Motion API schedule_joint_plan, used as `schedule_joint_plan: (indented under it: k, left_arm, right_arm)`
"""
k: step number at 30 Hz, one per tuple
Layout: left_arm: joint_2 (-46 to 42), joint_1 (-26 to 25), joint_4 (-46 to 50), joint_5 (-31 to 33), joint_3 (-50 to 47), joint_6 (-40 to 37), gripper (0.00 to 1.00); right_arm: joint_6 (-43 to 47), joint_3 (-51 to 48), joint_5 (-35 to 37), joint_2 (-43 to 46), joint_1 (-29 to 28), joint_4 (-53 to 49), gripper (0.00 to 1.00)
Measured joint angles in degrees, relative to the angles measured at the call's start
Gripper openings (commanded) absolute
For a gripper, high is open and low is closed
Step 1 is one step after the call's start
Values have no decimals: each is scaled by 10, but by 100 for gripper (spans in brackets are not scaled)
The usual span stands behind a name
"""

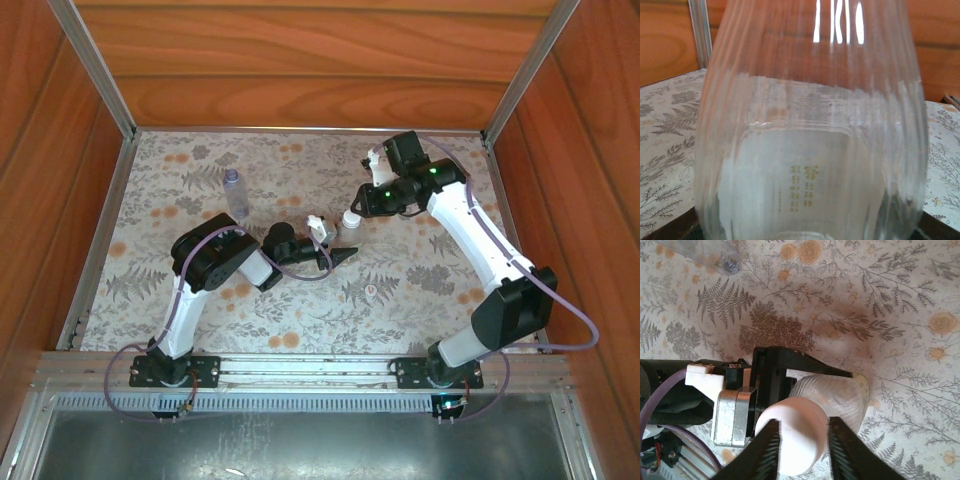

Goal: Screw on the bottle caps

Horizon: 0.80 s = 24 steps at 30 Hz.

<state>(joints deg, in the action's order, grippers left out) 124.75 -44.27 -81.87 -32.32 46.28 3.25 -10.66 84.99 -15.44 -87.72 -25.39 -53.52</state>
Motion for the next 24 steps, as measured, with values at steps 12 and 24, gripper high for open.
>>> schedule_joint_plan:
  k: [12,24]
  left_arm:
    - [0,0,0,3,0,1,62]
    - [0,0,0,23,0,16,61]
  right_arm:
    - [9,-33,-38,10,13,26,15]
    - [7,-113,-77,76,2,-10,18]
